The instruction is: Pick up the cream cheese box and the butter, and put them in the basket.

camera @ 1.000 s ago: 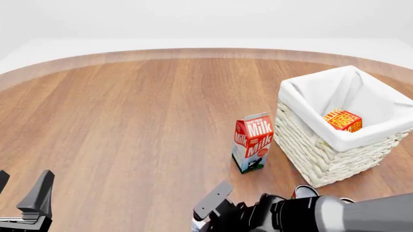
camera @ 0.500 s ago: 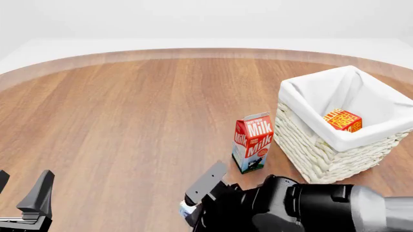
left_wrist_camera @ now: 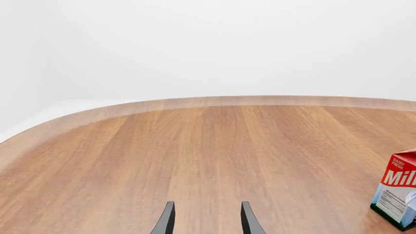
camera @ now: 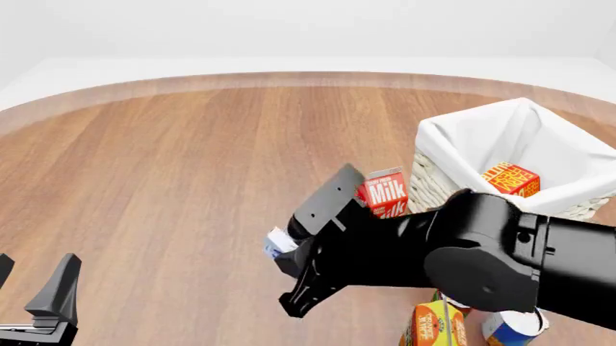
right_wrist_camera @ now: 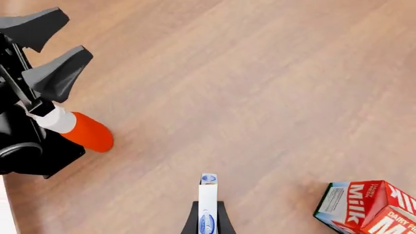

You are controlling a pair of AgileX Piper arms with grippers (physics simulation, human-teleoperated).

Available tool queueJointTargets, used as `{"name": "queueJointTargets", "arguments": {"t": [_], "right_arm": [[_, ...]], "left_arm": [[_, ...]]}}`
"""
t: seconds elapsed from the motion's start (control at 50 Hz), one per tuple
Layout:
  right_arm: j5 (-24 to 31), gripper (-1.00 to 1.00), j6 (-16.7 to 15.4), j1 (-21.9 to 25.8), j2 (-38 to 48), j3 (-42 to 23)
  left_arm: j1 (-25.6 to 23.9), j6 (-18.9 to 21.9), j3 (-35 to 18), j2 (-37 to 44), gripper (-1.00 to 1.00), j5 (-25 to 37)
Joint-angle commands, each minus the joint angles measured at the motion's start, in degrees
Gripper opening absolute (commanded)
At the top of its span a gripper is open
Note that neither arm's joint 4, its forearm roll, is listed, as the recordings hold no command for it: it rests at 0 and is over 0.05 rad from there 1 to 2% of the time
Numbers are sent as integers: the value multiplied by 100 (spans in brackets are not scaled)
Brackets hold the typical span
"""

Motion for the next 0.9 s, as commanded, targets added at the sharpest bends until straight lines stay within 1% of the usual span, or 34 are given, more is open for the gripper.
{"name": "queueJointTargets", "arguments": {"t": [0.02, 0.1, 0.16, 0.24, 0.3, 0.34, 0.44, 0.52, 0.7, 0.78, 0.82, 0.84, 0.88, 0.9], "right_arm": [[429, -100, -400, -232, -519, -557], [534, -100, -458, -235, -606, -679], [626, -100, -569, -339, -723, -809], [737, -100, -635, -409, -848, -965], [805, -100, -765, -506, -1000, -1089], [855, -100, -749, -451, -1061, -1208], [938, -100, -869, -592, -1276, -1486], [963, -100, -878, -649, -1361, -1547], [1124, -100, -986, -1187, -1688, -1664], [1197, -100, -1002, -1483, -1836, -1734], [1213, -100, -1080, -1688, -1915, -1746], [1223, -100, -995, -1756, -1926, -1759], [1221, -100, -1010, -1831, -1942, -1748], [1206, -100, -971, -2018, -1985, -1726]], "left_arm": [[0, 0, 0, 0, 100, 0], [-1, 0, 0, 0, 100, 0], [0, 0, 0, -1, 100, 0], [-1, 1, 0, 0, 100, 0], [-1, 0, 0, 0, 100, 0], [0, 1, 0, -2, 100, 0], [0, 0, 0, 1, 100, 0], [-1, 0, 0, 0, 100, 0], [-1, 0, 0, 0, 100, 0], [0, 0, 0, -1, 100, 0], [0, 0, 0, 0, 100, 0], [0, 0, 0, 0, 100, 0], [0, 0, 0, 0, 100, 0], [0, -1, 0, 0, 100, 0]]}}
